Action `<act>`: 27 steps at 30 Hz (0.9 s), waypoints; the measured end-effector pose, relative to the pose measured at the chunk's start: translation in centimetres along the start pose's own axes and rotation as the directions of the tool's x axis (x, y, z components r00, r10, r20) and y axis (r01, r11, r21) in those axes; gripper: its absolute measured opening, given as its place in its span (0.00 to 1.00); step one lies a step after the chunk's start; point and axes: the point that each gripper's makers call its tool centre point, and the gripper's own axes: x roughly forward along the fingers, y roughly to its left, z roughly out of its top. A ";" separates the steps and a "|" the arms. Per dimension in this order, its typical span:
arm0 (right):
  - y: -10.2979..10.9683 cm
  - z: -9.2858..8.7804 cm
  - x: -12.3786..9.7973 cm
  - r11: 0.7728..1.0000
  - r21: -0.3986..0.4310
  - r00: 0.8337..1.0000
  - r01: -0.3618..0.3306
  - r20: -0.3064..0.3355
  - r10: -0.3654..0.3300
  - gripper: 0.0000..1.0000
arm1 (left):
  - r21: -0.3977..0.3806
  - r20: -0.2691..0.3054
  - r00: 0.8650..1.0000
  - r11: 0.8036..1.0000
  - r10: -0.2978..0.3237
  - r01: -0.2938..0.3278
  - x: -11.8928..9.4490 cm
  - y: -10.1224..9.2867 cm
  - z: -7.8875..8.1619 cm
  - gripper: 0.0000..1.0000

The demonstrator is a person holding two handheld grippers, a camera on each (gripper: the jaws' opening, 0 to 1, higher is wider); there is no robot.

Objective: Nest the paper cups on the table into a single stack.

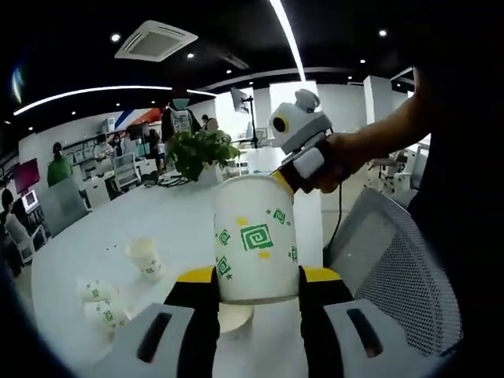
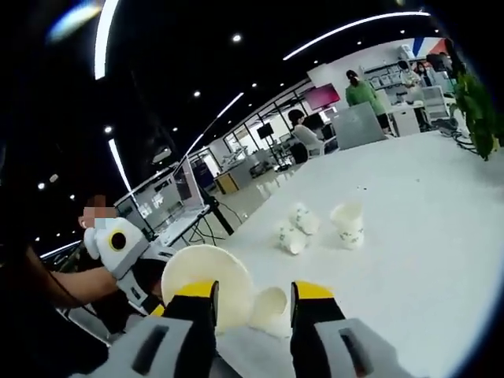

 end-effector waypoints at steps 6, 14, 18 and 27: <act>1.1 -1.5 0.6 0.998 -0.040 0.995 -0.053 -0.084 0.050 0.24 | 0.034 -0.003 0.999 0.999 -0.034 0.034 0.2 -0.7 0.0 0.38; 1.7 -2.2 0.9 0.997 -0.041 0.991 -0.071 -0.116 0.066 0.13 | 0.051 -0.035 0.999 0.998 -0.030 0.031 0.3 -0.6 -0.7 0.38; 1.6 -2.0 0.8 0.997 -0.032 0.992 -0.067 -0.105 0.064 0.05 | 0.055 -0.069 0.997 0.998 -0.017 0.021 0.3 -0.5 -1.5 0.38; 1.7 -2.0 0.6 0.997 -0.030 0.993 -0.067 -0.104 0.063 0.00 | 0.060 -0.105 0.994 0.998 -0.002 0.008 0.6 -0.5 -2.5 0.37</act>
